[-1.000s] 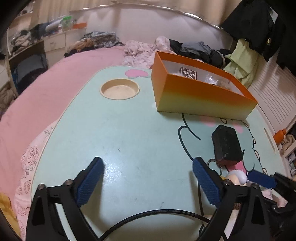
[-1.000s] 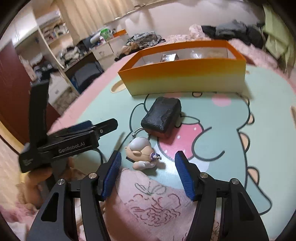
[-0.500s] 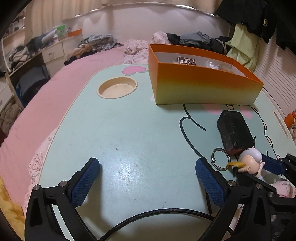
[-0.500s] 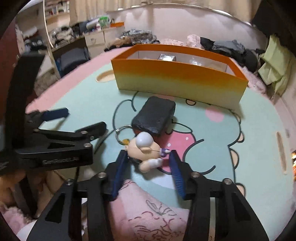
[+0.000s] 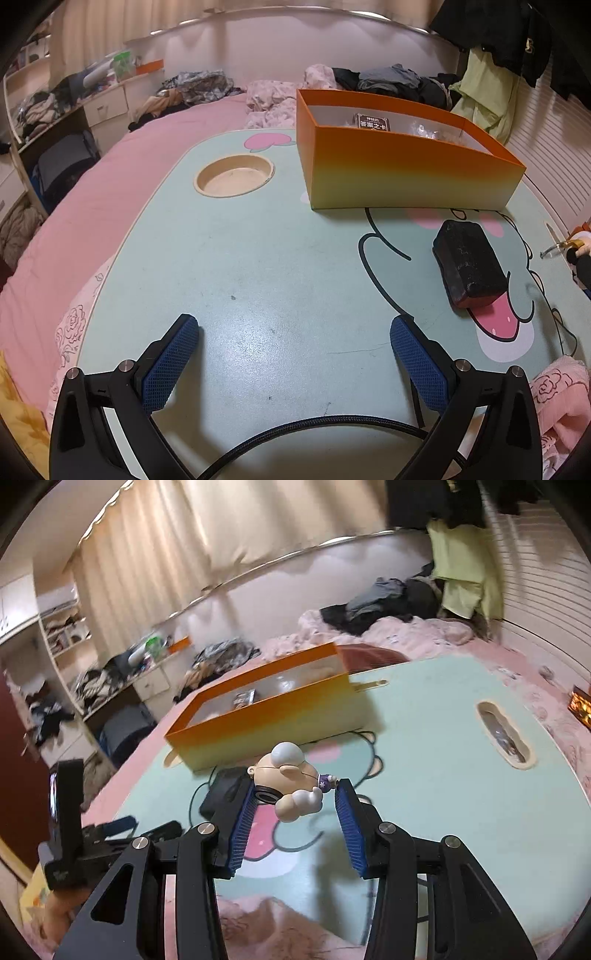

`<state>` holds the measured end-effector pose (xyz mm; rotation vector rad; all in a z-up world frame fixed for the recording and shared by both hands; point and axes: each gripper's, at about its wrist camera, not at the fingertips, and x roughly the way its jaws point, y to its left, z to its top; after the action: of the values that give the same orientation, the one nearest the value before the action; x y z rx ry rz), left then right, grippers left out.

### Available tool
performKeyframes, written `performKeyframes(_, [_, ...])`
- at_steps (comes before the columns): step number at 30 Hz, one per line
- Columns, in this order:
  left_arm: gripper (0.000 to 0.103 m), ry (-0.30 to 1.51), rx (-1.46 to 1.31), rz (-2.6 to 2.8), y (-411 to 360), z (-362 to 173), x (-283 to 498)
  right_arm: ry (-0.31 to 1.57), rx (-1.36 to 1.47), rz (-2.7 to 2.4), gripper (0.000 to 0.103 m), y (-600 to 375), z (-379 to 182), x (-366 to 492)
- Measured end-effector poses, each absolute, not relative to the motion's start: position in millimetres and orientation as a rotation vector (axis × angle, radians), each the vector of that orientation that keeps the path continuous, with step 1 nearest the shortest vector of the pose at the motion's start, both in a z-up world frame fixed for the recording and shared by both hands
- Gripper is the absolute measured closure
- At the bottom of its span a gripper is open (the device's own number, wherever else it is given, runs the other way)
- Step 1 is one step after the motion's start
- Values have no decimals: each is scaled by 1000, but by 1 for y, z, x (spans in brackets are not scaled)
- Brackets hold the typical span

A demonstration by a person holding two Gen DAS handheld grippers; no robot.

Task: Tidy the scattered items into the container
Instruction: 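Lower right tool onto the cartoon figurine and grasp it, then grasp black pouch with left tool while right tool holds the figurine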

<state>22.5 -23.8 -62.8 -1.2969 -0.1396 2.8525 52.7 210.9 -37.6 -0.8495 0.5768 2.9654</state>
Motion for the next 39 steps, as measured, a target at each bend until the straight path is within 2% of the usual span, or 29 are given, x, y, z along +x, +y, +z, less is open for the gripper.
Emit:
performKeyframes(9, [0, -61, -1145, 2796, -1, -26, 30, 541, -873, 2971, 58, 210, -38, 58])
performKeyframes(14, [0, 50, -1136, 2734, 30, -20, 19, 587, -841, 2962, 58, 218, -39, 65])
performKeyframes(21, [0, 24, -1124, 2688, 49, -16, 0, 641, -810, 2951, 58, 225, -38, 69])
performKeyframes(22, [2, 32, -1119, 2685, 51, -18, 0, 645, -817, 2951, 58, 225, -39, 68])
performKeyframes(24, [15, 51, -1133, 2681, 54, -25, 0, 655, -825, 2948, 58, 226, -40, 67])
performKeyframes(26, [44, 33, -1175, 2648, 55, -35, -2, 663, -833, 2947, 58, 227, -40, 66])
performKeyframes(28, [56, 22, -1172, 2658, 53, -39, -3, 670, -838, 2946, 58, 228, -41, 65])
performKeyframes(31, [64, -44, -1143, 2656, 46, -41, 0, 675, -845, 2945, 58, 228, -42, 64])
performKeyframes(39, [65, -337, -1012, 2687, 11, -37, 10, 678, -857, 2946, 58, 228, -43, 64])
